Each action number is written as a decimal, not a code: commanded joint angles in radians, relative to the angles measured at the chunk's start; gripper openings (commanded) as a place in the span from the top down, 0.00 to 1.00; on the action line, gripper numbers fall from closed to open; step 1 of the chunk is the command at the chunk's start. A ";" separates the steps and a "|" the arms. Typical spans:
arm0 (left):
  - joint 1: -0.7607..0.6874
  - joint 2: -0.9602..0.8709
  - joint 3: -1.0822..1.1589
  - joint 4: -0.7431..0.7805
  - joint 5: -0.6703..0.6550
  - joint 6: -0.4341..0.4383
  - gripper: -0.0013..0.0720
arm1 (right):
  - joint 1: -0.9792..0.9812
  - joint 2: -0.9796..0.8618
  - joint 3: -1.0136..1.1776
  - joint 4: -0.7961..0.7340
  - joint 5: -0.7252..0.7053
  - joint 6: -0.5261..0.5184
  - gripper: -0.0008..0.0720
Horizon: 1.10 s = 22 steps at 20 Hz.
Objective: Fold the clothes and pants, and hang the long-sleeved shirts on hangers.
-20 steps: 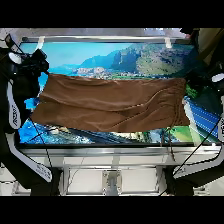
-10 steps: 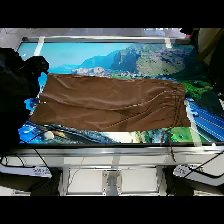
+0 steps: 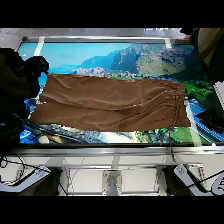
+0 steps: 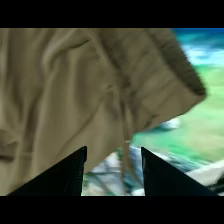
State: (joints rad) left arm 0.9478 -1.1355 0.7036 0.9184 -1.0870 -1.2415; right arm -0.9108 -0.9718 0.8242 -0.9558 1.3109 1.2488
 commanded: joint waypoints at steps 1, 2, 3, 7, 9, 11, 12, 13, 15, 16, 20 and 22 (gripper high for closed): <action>0.039 -0.027 -0.157 -0.193 0.156 0.136 0.24 | -0.005 0.058 -0.040 0.147 0.016 -0.048 0.44; 0.039 -0.048 -0.156 -0.220 0.175 0.169 0.24 | -0.005 0.077 -0.040 0.147 0.016 -0.055 0.44; 0.039 -0.069 -0.156 -0.269 0.181 0.209 0.24 | -0.005 0.096 -0.040 0.147 0.016 -0.056 0.44; 0.037 -0.148 -0.155 -0.479 0.209 0.362 0.34 | -0.005 0.140 -0.040 0.147 0.027 -0.056 0.44; 0.037 -0.190 -0.155 -0.524 0.209 0.409 0.34 | -0.005 0.146 -0.040 0.147 0.048 -0.055 0.44; 0.037 -0.220 -0.154 -0.526 0.211 0.427 0.34 | -0.005 0.151 -0.040 0.148 0.061 -0.055 0.44; 0.037 -0.232 -0.154 -0.526 0.211 0.446 0.34 | -0.005 0.151 -0.040 0.148 0.063 -0.055 0.44; 0.037 -0.244 -0.154 -0.526 0.211 0.446 0.34 | -0.005 0.151 -0.040 0.148 0.063 -0.055 0.44; 0.037 -0.256 -0.152 -0.526 0.214 0.449 0.34 | -0.005 0.151 -0.040 0.150 0.066 -0.054 0.44; 0.035 -0.257 -0.151 -0.527 0.220 0.462 0.34 | -0.005 0.151 -0.040 0.150 0.066 -0.054 0.44; -0.031 -0.257 -0.130 -0.527 0.243 0.465 0.79 | -0.005 0.151 -0.040 0.157 0.066 -0.054 0.44; -0.076 -0.256 -0.111 -0.528 0.238 0.465 0.97 | -0.005 0.151 -0.040 0.158 0.066 -0.056 0.44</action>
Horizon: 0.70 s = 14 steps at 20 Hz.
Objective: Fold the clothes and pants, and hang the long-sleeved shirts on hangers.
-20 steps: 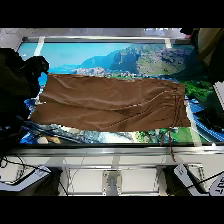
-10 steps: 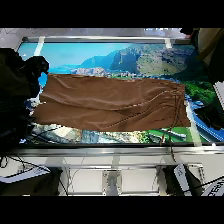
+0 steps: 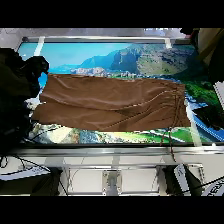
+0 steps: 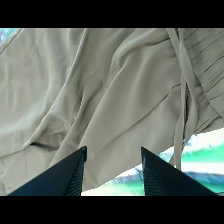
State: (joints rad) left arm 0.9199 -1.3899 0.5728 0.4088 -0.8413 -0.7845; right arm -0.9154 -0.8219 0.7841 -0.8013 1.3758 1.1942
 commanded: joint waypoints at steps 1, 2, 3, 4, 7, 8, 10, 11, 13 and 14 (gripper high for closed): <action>-0.068 0.001 0.032 -0.018 -0.009 0.006 0.97 | 0.000 0.001 -0.001 -0.011 0.002 -0.011 0.44; -0.082 0.006 0.044 -0.019 -0.017 0.006 0.97 | 0.000 0.001 -0.003 -0.052 0.003 -0.012 0.44; -0.090 0.019 0.056 -0.021 -0.029 -0.001 0.97 | -0.001 0.004 -0.015 -0.105 0.005 -0.011 0.44; -0.092 0.033 0.066 -0.021 -0.040 0.000 0.97 | -0.002 0.014 -0.043 -0.148 0.003 -0.011 0.44; -0.089 0.104 0.080 -0.021 -0.044 -0.001 0.97 | -0.002 0.036 -0.200 -0.159 -0.049 -0.024 0.44; -0.089 0.127 0.080 -0.021 -0.044 -0.001 0.97 | -0.002 0.035 -0.258 -0.167 -0.107 -0.026 0.44; -0.089 0.166 0.080 -0.020 -0.045 -0.032 0.97 | -0.002 0.034 -0.349 -0.164 -0.257 0.016 0.44; -0.089 0.183 0.080 -0.020 -0.045 -0.040 0.97 | -0.002 0.034 -0.375 -0.169 -0.310 0.025 0.44; -0.089 0.209 0.080 -0.020 -0.045 -0.042 0.97 | -0.002 0.021 -0.388 -0.181 -0.404 0.030 0.44; -0.089 0.218 0.080 -0.020 -0.045 -0.043 0.97 | -0.002 0.009 -0.386 -0.182 -0.464 0.058 0.44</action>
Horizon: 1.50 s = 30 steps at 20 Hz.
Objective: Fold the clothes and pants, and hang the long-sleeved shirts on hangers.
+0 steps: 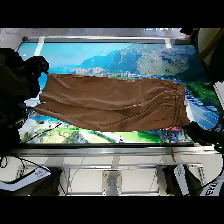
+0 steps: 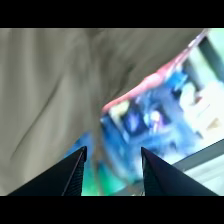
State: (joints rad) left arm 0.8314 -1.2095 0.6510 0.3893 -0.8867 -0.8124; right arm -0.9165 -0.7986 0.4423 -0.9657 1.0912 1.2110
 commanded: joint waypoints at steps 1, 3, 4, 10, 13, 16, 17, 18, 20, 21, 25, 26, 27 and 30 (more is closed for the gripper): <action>-0.001 0.043 0.002 -0.001 0.000 -0.023 0.97 | 0.000 -0.029 -0.045 -0.014 -0.235 0.062 0.44; -0.001 0.045 0.002 -0.001 0.000 -0.023 0.97 | 0.000 -0.089 -0.045 0.011 -0.290 0.057 0.44; -0.001 0.045 0.002 -0.001 0.001 -0.023 0.97 | 0.001 -0.130 -0.045 0.036 -0.299 0.025 0.44; -0.001 0.045 0.002 -0.001 0.001 -0.023 0.97 | 0.001 -0.364 -0.043 0.494 -0.325 -0.370 0.44; -0.001 0.045 0.002 -0.001 0.000 -0.023 0.97 | 0.001 -0.411 -0.043 0.575 -0.338 -0.433 0.44; -0.001 0.045 0.002 -0.001 0.000 -0.037 0.97 | 0.001 -0.412 -0.043 0.608 -0.377 -0.454 0.66; -0.001 0.045 0.002 -0.001 0.001 -0.037 0.97 | 0.001 -0.412 -0.042 0.637 -0.389 -0.471 0.74; -0.001 0.045 0.002 -0.001 0.001 -0.037 0.97 | 0.001 -0.412 -0.042 0.666 -0.401 -0.474 0.75; -0.001 0.046 0.003 -0.001 0.001 -0.037 0.97 | 0.001 -0.408 -0.042 0.715 -0.393 -0.496 0.93; -0.001 0.052 0.007 0.000 0.000 -0.037 0.97 | 0.001 -0.400 -0.032 0.726 -0.358 -0.508 0.93; 0.000 0.159 0.114 0.116 -0.054 -0.133 0.98 | 0.000 -0.258 0.120 0.687 -0.060 -0.487 0.94; -0.001 0.193 0.169 0.232 -0.086 -0.207 0.98 | 0.000 -0.201 0.172 0.647 -0.001 -0.416 0.94; -0.001 0.222 0.224 0.356 -0.133 -0.275 0.98 | 0.000 -0.136 0.237 0.579 0.056 -0.336 0.94; -0.001 0.285 0.353 0.676 -0.306 -0.402 0.98 | 0.000 0.027 0.426 0.221 0.138 -0.166 0.94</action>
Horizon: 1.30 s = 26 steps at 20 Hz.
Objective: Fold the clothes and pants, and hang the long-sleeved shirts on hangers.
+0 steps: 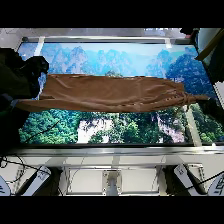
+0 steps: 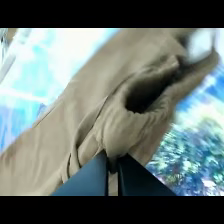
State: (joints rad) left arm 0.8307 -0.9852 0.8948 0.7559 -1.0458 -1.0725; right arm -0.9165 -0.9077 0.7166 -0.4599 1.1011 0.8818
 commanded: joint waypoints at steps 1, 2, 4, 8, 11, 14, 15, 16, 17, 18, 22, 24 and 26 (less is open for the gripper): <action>0.000 0.069 0.125 0.373 -0.180 -0.144 0.98 | 0.000 0.175 0.203 -0.430 0.149 0.197 0.94; 0.000 0.070 0.128 0.420 -0.209 -0.145 0.98 | 0.000 0.196 0.237 -0.540 0.177 0.208 0.94; -0.003 0.044 0.127 0.448 -0.283 -0.145 0.98 | 0.000 0.196 0.238 -0.637 0.233 0.218 0.94; -0.046 -0.036 0.105 0.449 -0.317 -0.144 0.97 | -0.003 0.141 0.047 -0.766 0.241 0.218 0.94; -0.051 -0.092 0.050 0.450 -0.317 -0.144 0.97 | -0.062 0.113 -0.105 -0.860 0.206 0.217 0.94; -0.051 -0.129 -0.014 0.472 -0.296 -0.144 0.97 | -0.143 0.113 -0.160 -0.925 0.179 0.236 0.94; -0.051 -0.137 -0.032 0.476 -0.282 -0.144 0.97 | -0.168 0.114 -0.157 -0.949 0.181 0.255 0.93; -0.051 -0.142 -0.043 0.475 -0.271 -0.144 0.97 | -0.195 0.114 -0.150 -0.969 0.182 0.277 0.92; -0.051 -0.146 -0.047 0.475 -0.268 -0.144 0.97 | -0.218 0.114 -0.143 -0.986 0.183 0.291 0.85; -0.051 -0.146 -0.047 0.475 -0.267 -0.144 0.97 | -0.243 0.114 -0.132 -1.003 0.182 0.317 0.63; -0.050 -0.142 -0.047 0.475 -0.278 -0.144 0.31 | -0.301 0.114 -0.027 -1.019 0.178 0.434 0.44; -0.049 -0.131 -0.043 0.474 -0.292 -0.144 0.21 | -0.301 0.114 0.070 -0.994 0.165 0.470 0.44; -0.049 -0.110 -0.023 0.465 -0.298 -0.144 0.21 | -0.301 0.114 0.182 -0.922 0.134 0.472 0.44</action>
State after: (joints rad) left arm 0.7807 -1.1126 0.8581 1.2293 -1.3334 -1.2190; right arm -1.2057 -0.7929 0.7750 -1.4422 1.2663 1.3064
